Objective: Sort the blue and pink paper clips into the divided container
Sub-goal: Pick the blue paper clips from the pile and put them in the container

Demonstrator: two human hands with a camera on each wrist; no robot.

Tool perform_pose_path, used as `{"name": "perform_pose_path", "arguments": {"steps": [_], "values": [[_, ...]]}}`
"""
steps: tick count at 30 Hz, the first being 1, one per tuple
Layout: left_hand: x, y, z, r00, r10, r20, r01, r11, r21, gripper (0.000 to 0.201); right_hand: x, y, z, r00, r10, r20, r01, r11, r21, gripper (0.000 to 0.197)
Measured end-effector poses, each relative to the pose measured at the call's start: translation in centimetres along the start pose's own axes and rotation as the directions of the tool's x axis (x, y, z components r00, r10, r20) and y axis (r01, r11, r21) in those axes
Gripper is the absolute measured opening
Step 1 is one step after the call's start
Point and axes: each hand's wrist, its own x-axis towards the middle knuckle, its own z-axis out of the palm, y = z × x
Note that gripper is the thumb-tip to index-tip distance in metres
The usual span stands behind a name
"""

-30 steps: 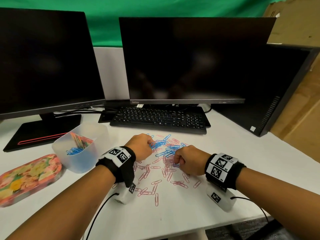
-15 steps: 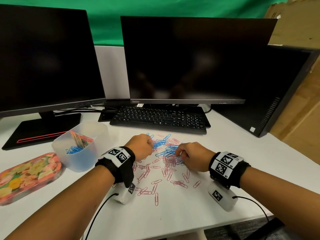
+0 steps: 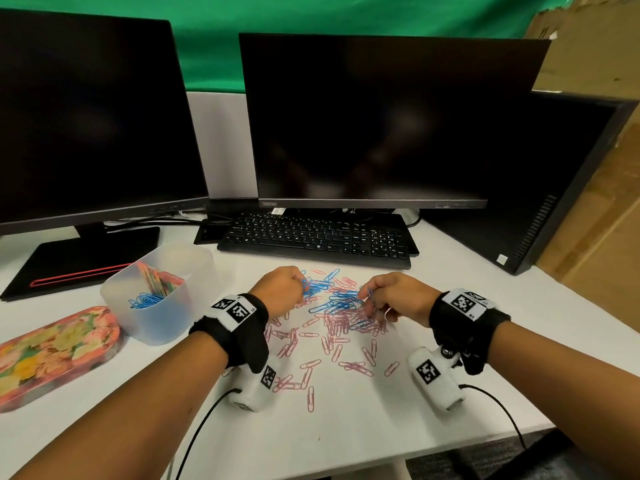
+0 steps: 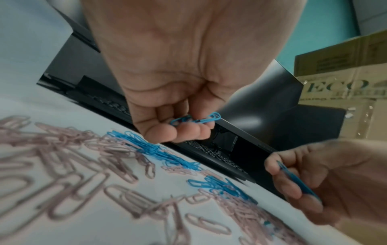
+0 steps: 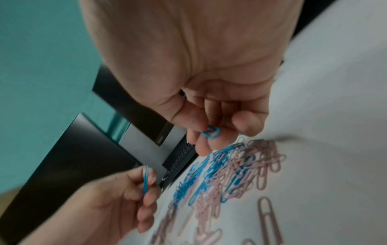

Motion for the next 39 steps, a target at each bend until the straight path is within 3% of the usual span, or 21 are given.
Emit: {"name": "perform_pose_path", "arguments": {"steps": [3, 6, 8, 10, 13, 15, 20, 24, 31, 39], "values": [[0.1, 0.2, -0.2, 0.998, -0.054, 0.026, 0.057, 0.983, -0.175, 0.021, 0.3, 0.5, -0.5, 0.997, 0.077, -0.005, -0.073, 0.97, 0.233, 0.032], [0.3, 0.0, -0.6, 0.996, -0.08, 0.046, 0.087, 0.98, -0.181, 0.009, 0.7, 0.7, -0.5, 0.991, 0.132, -0.028, -0.119, 0.95, 0.288, 0.023], [0.6, -0.4, -0.9, 0.996, -0.089, 0.015, 0.09, 0.986, -0.137, 0.016, 0.9, 0.5, -0.3, 0.993, 0.109, -0.054, -0.097, 0.978, 0.185, 0.013], [1.1, -0.8, -1.0, 0.997, -0.052, -0.048, 0.051, 0.998, -0.026, 0.013, 0.9, 0.3, -0.3, 0.997, 0.026, -0.074, -0.031, 0.998, -0.062, 0.009], [1.8, -1.4, -0.9, 0.986, 0.025, -0.164, 0.008, 0.981, 0.193, 0.007, 0.9, 0.0, 0.0, 0.987, -0.133, -0.092, 0.074, 0.874, -0.48, 0.009], [2.1, -1.6, -0.8, 0.981, 0.06, -0.185, -0.001, 0.953, 0.302, 0.002, 0.7, -0.2, 0.3, 0.976, -0.19, -0.106, 0.089, 0.792, -0.604, 0.01], [3.0, -1.0, -0.7, 0.983, 0.127, -0.13, -0.039, 0.845, 0.534, 0.021, 0.5, -0.2, 0.4, 0.973, -0.211, -0.09, 0.099, 0.74, -0.665, 0.015], [3.3, -0.8, -0.3, 0.99, 0.103, -0.095, -0.02, 0.776, 0.631, 0.02, 0.6, -0.4, 0.4, 0.974, -0.21, -0.087, 0.102, 0.744, -0.661, 0.017], [3.5, -0.4, -0.2, 0.992, 0.089, -0.092, 0.003, 0.704, 0.71, 0.009, 0.8, -0.6, 0.2, 0.97, -0.228, -0.081, 0.114, 0.727, -0.677, 0.016], [3.1, 0.1, -0.7, 0.999, -0.048, -0.002, 0.033, 0.654, 0.756, 0.016, 0.8, -0.4, 0.2, 0.972, -0.228, -0.062, 0.126, 0.724, -0.678, 0.016]]}}
